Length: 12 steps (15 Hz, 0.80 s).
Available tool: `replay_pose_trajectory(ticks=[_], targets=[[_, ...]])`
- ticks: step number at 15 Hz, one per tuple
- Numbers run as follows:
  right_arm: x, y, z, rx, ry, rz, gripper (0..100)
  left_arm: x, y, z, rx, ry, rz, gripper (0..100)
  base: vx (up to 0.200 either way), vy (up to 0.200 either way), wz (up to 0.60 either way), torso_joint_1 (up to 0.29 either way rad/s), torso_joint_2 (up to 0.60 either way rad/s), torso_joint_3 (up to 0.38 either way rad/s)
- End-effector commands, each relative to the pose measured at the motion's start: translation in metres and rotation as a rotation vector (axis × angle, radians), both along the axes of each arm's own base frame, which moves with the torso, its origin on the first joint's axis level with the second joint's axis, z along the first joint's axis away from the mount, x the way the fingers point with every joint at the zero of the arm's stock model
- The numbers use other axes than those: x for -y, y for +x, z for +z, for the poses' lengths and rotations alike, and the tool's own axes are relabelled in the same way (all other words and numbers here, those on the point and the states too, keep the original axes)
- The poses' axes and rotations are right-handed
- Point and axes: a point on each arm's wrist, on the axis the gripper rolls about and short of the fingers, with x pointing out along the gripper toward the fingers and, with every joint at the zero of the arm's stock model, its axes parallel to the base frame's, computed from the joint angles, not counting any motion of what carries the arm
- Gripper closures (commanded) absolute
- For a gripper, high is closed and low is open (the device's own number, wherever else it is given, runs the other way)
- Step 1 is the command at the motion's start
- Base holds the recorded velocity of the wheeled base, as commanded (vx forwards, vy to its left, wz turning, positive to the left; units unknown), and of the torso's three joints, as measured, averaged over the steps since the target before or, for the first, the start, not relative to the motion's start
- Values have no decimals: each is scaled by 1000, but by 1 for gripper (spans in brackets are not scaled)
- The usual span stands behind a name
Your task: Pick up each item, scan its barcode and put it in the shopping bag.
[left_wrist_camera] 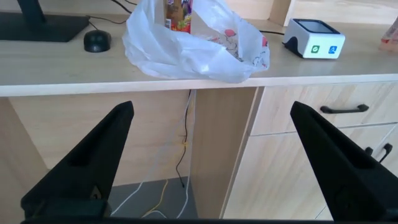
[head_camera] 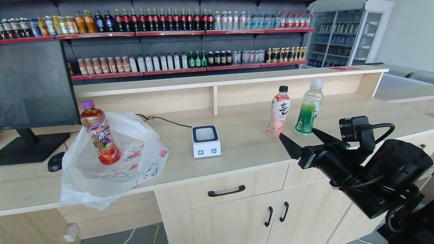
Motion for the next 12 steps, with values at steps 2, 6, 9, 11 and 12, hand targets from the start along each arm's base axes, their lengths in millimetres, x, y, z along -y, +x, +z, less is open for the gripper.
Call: replay_pose_trajectory(ticks=[2, 6, 9, 11, 12], targets=[[-3, -1, -1, -4, -2, 13, 0, 0, 0, 0, 1, 0, 0, 0, 200, 0, 0, 2, 2, 2], [-3, -1, -2, -6, -3, 13, 0, 0, 0, 0, 1, 0, 0, 0, 150, -100, 0, 3, 4, 4], [-3, -1, -2, -6, -3, 13, 0, 0, 0, 0, 1, 0, 0, 0, 0, 0, 0, 0, 0, 0], [-3, -1, -2, -6, -3, 13, 0, 0, 0, 0, 1, 0, 0, 0, 0, 0, 0, 0, 0, 0], [-3, -1, -2, -6, -3, 13, 0, 0, 0, 0, 1, 0, 0, 0, 0, 0, 0, 0, 0, 0]])
